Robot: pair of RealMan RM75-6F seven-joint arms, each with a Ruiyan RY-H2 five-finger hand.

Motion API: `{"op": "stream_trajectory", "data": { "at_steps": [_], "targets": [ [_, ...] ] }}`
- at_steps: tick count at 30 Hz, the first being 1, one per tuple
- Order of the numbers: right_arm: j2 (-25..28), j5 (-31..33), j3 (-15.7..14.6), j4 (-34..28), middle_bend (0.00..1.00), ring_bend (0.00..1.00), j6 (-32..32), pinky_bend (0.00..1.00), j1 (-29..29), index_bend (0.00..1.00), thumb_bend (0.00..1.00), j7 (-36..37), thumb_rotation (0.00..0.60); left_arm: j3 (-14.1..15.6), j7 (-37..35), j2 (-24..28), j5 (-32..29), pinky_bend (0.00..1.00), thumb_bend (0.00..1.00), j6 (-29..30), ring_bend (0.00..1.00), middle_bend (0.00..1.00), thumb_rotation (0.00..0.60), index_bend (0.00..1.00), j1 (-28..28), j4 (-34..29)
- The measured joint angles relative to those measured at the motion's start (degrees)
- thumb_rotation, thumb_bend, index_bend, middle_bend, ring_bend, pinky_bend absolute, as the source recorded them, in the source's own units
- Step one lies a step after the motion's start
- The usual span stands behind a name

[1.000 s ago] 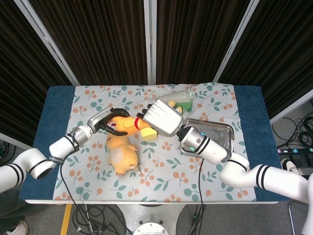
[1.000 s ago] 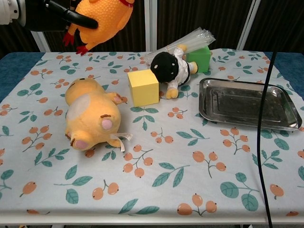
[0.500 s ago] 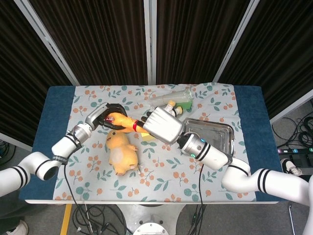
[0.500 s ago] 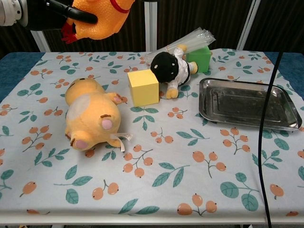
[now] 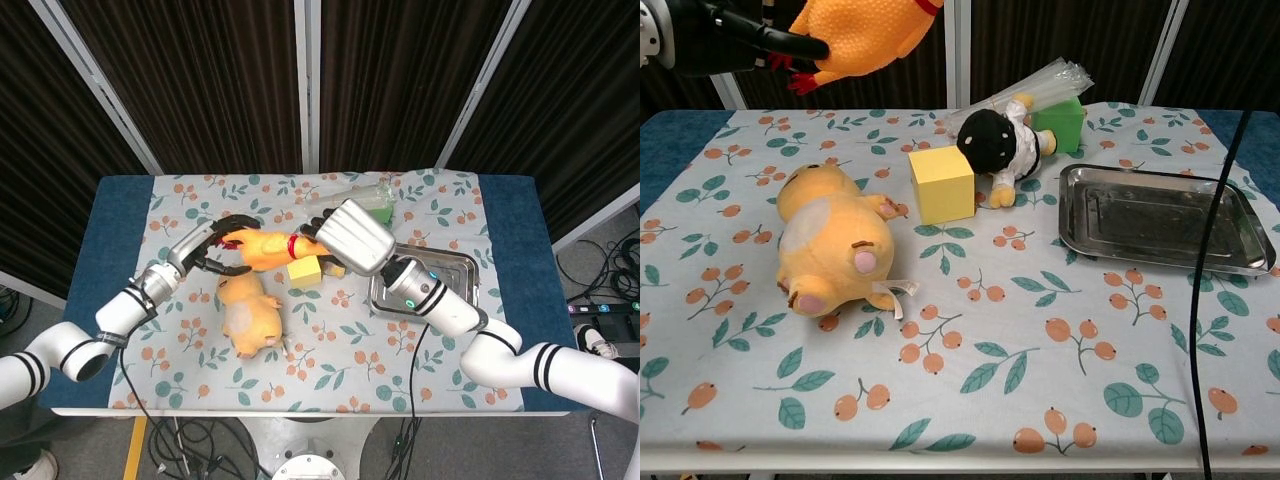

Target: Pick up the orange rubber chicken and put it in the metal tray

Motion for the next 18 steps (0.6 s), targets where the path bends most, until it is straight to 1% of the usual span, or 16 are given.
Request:
{"op": "stream_trajectory", "data": {
  "at_steps": [2, 5, 9, 14, 18],
  "targets": [
    [-0.03, 0.11, -0.20, 0.16, 0.77, 0.70, 0.76, 0.95, -0.78, 0.93, 0.35, 1.61, 0.600, 0.40, 0.18, -0.25, 0.53, 0.21, 0.16, 1.16, 0.11, 0.08, 0.600, 0.21, 0.63, 0.81],
    [0.27, 0.17, -0.78, 0.11, 0.77, 0.71, 2.64, 0.95, -2.85, 0.93, 0.35, 4.75, 0.600, 0.88, 2.11, -0.37, 0.84, 0.21, 0.16, 1.85, 0.11, 0.08, 0.600, 0.21, 1.22, 1.29],
    [1.90, 0.64, -1.90, -0.93, 0.77, 0.71, 5.77, 0.95, -7.08, 0.93, 0.35, 9.87, 0.600, 1.27, 5.99, -0.25, 0.55, 0.21, 0.16, 3.06, 0.11, 0.08, 0.600, 0.21, 2.26, 1.61],
    [4.78, 1.63, -3.89, -2.58, 0.77, 0.71, 8.44, 0.95, -12.49, 0.93, 0.35, 17.49, 0.600, 1.66, 13.75, 0.11, -0.59, 0.21, 0.15, 4.03, 0.11, 0.08, 0.600, 0.21, 3.37, 2.09],
    [7.22, 3.26, -6.27, -3.07, 0.77, 0.71, 8.64, 0.95, -16.98, 0.93, 0.35, 26.34, 0.600, 1.59, 21.51, -0.11, -2.49, 0.21, 0.15, 5.44, 0.11, 0.08, 0.600, 0.21, 4.58, 2.13]
  ]
}}
